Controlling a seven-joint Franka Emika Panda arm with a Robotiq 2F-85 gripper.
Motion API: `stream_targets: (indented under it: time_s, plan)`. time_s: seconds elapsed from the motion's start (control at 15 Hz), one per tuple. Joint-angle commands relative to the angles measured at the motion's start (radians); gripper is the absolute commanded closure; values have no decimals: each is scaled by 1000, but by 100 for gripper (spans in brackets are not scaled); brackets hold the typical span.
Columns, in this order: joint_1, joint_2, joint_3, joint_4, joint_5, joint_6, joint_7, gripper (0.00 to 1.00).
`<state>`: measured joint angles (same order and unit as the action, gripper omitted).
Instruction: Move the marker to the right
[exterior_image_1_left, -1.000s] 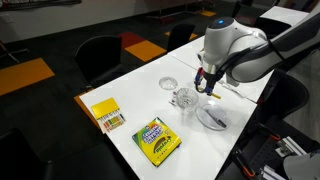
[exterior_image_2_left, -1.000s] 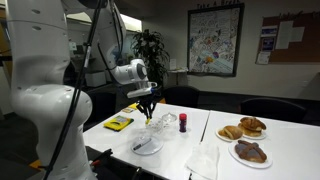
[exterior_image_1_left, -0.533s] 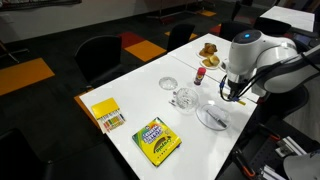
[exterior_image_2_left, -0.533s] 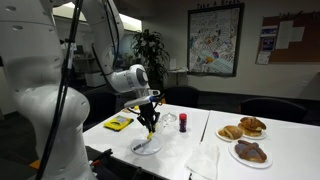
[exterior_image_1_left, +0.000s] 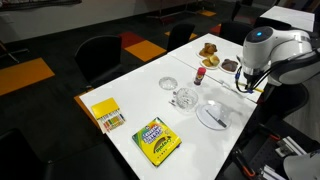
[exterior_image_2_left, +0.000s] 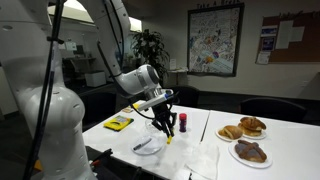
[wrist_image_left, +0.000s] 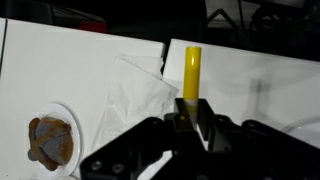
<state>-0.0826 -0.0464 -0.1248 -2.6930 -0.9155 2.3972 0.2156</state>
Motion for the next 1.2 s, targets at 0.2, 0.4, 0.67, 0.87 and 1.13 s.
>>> stream_targets:
  time_s: [0.2, 0.4, 0.67, 0.87, 1.13]
  plan:
    - [-61, 176, -44, 132, -126, 99, -9, 96]
    - [-71, 287, -57, 227, -112, 155, -31, 96]
    - [-70, 419, -48, 341, -77, 188, -75, 96]
    - [-65, 482, -36, 401, -54, 189, -115, 59]
    - [-56, 456, -12, 403, -28, 187, -184, 37]
